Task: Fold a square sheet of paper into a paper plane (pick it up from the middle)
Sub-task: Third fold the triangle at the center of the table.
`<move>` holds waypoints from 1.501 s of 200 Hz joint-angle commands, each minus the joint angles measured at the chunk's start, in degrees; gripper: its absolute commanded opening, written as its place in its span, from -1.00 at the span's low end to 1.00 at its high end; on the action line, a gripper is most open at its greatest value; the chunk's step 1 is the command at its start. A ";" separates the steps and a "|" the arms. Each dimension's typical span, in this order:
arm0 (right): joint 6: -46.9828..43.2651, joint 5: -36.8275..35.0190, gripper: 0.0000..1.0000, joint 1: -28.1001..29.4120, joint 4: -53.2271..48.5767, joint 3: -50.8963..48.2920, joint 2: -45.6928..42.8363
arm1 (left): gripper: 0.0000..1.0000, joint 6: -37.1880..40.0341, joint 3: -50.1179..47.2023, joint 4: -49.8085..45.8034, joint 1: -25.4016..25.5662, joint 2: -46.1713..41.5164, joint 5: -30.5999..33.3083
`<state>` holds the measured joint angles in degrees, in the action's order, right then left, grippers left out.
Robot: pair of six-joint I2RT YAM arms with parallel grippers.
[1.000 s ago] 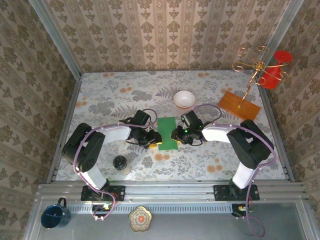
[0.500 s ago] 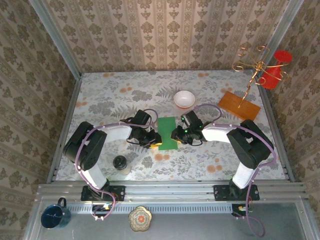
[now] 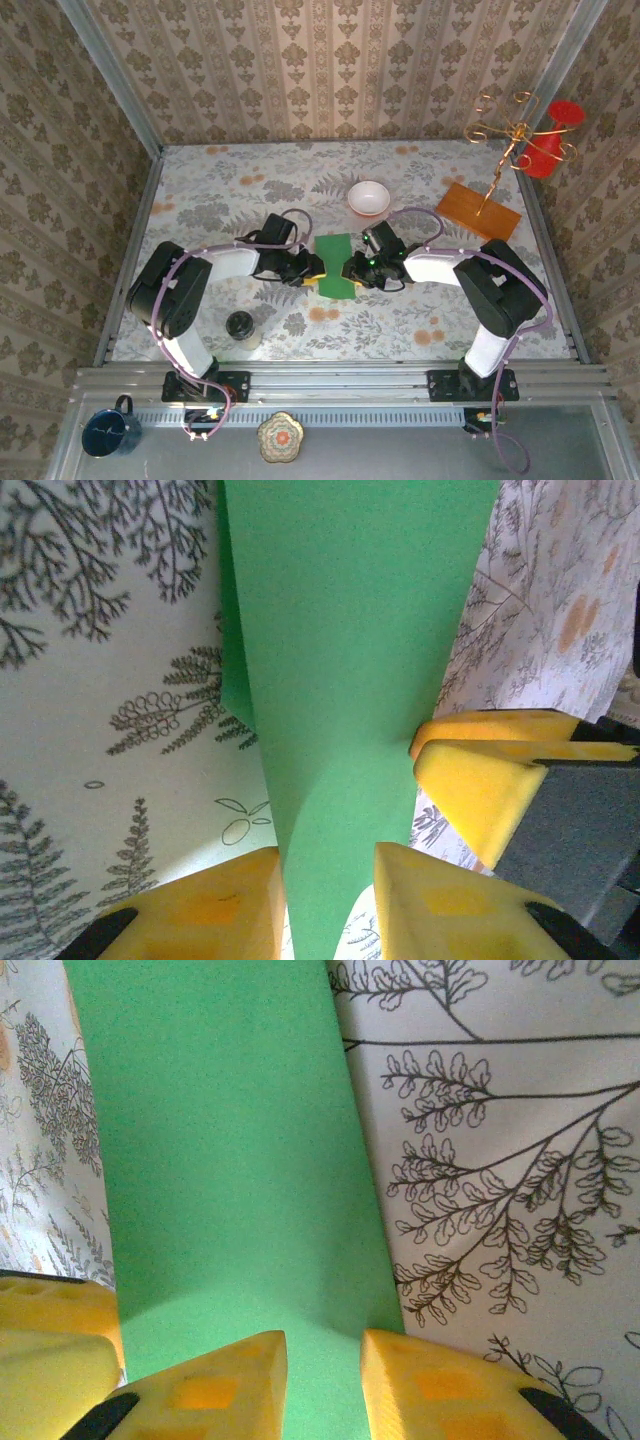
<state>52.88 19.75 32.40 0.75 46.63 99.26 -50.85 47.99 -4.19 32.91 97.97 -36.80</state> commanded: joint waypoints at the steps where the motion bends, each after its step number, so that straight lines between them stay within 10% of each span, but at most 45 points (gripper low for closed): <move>1: -0.33 -1.72 -0.41 -0.15 -3.34 -1.98 0.86 | -0.42 -0.52 -0.01 0.92 -0.79 1.40 -2.51; 145: -2.50 -1.34 -0.31 -0.15 0.48 -2.36 -3.32 | -0.77 -2.32 0.27 3.57 -1.79 3.92 -3.46; 246: -25.09 -11.65 0.61 3.52 7.12 -8.61 -21.93 | -0.89 -7.72 -0.44 4.62 -2.32 -1.15 -3.51; 300: -38.95 -14.44 0.62 8.00 11.71 -10.62 -21.25 | -0.89 -10.14 -0.53 4.56 -2.37 -2.26 -3.55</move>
<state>23.49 8.45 38.76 9.45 36.67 77.93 -58.96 47.99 0.14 30.74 97.17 -39.46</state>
